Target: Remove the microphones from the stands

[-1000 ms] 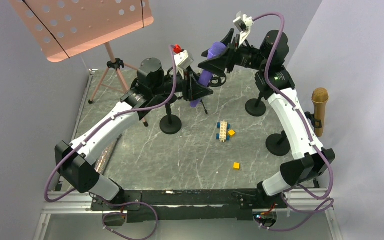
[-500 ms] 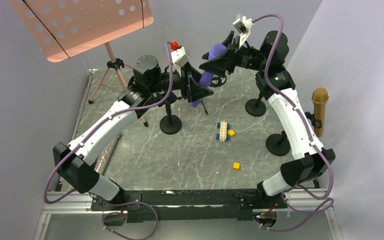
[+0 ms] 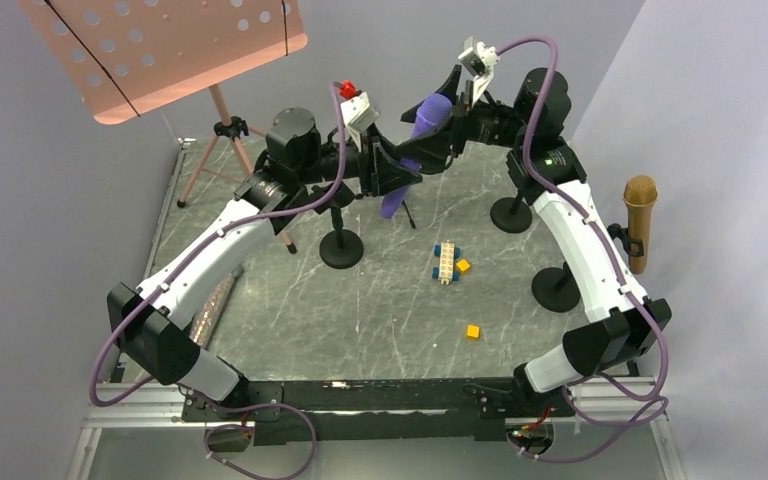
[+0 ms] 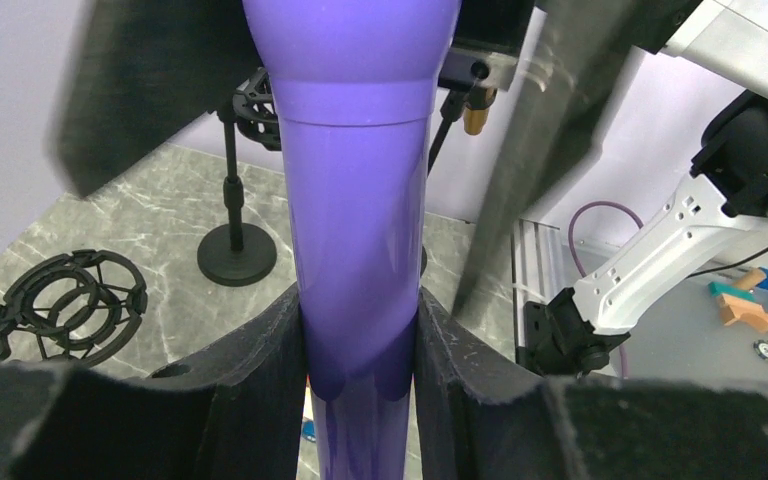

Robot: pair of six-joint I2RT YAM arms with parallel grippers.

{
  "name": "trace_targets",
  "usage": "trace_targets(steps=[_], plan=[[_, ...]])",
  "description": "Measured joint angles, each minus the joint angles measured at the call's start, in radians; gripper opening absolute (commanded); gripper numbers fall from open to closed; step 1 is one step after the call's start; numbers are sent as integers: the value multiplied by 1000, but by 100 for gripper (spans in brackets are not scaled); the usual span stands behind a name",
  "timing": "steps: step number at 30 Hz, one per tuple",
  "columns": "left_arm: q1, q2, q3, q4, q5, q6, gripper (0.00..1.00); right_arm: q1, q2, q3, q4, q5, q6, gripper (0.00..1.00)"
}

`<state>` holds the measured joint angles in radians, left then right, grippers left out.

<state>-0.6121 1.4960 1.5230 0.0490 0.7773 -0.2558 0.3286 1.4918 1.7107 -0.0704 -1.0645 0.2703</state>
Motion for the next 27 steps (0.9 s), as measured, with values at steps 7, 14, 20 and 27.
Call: trace_targets(steps=[7, 14, 20, 27], plan=[[128, -103, -9, -115, 10, 101, 0, -11, -11, -20, -23, -19, -6, 100], [283, -427, -14, -452, -197, 424, 0, -58, -123, -87, -105, -11, -84, 100], [374, -643, -111, -655, -585, 601, 0, -58, -169, -123, -174, 12, -158, 100], [441, -626, -481, -878, -800, 659, 0, -60, -167, -136, -223, 35, -189, 100]])
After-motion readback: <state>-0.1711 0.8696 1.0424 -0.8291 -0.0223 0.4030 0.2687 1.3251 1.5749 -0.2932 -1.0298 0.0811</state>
